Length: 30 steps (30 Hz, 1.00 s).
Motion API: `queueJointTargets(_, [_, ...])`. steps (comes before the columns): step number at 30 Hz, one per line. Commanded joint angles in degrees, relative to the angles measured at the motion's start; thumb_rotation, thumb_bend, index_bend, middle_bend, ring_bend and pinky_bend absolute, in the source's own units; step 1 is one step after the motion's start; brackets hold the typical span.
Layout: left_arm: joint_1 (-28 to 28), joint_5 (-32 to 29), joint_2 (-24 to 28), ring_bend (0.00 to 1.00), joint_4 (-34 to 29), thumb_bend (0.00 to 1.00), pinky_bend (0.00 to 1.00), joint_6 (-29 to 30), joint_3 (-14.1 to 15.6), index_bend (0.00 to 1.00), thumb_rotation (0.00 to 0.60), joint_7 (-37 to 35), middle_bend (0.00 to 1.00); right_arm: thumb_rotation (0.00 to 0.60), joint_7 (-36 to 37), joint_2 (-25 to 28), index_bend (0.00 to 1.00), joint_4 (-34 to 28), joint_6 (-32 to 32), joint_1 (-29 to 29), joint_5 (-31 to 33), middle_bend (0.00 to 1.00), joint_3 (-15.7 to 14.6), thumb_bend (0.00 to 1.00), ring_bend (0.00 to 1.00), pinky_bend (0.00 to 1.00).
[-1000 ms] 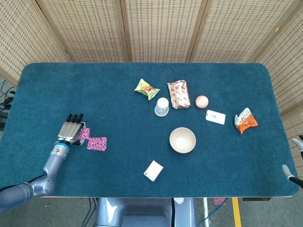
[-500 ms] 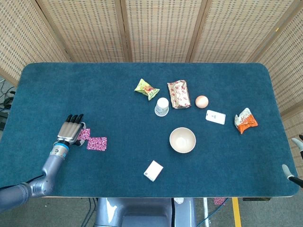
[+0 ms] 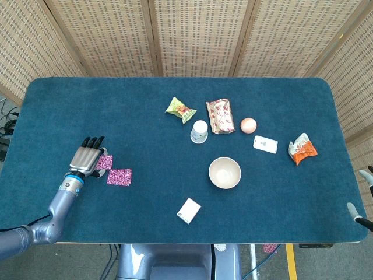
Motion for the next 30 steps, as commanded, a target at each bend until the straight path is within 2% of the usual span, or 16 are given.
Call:
queueJointTargets(1, [0.2,2.2,0.4,0.00,-2.4,0.31,0.00,1.0,0.5,0.42,0.521,-0.3,0.00,0.600,0.0,0.1,0.16,0.0,0.1,-0.1,-0.1,0.13,0.0,0.34,0.00,0.00])
queueJointTargets(10, [0.7,5.7,0.3,0.00,-6.6,0.31,0.00,2.4,2.4,0.42,0.522,0.5,0.00,0.600,0.4,0.1,0.16,0.1,0.4,-0.3,0.0,0.13,-0.1,0.34,0.00,0.00])
queueJointTargets(19, [0.7,6.4,-0.4,0.00,-7.2,0.28,0.00,2.4,3.3,0.41,0.521,1.4,0.00,0.600,0.9,-0.1,0.16,0.6,0.4,-0.5,0.1,0.13,-0.1,0.34,0.00,0.00])
queueJointTargets(24, [0.8,6.8,-0.3,0.00,-7.4,0.26,0.00,2.4,3.0,0.19,0.522,0.7,0.00,0.600,1.1,-0.1,0.16,0.7,0.4,-0.5,0.2,0.13,-0.1,0.34,0.00,0.00])
queueJointTargets(30, [0.9,7.5,0.5,0.00,-7.9,0.25,0.00,2.4,3.2,0.07,0.525,0.0,0.00,0.600,1.2,-0.2,0.16,0.9,0.4,-0.5,0.1,0.13,-0.1,0.34,0.00,0.00])
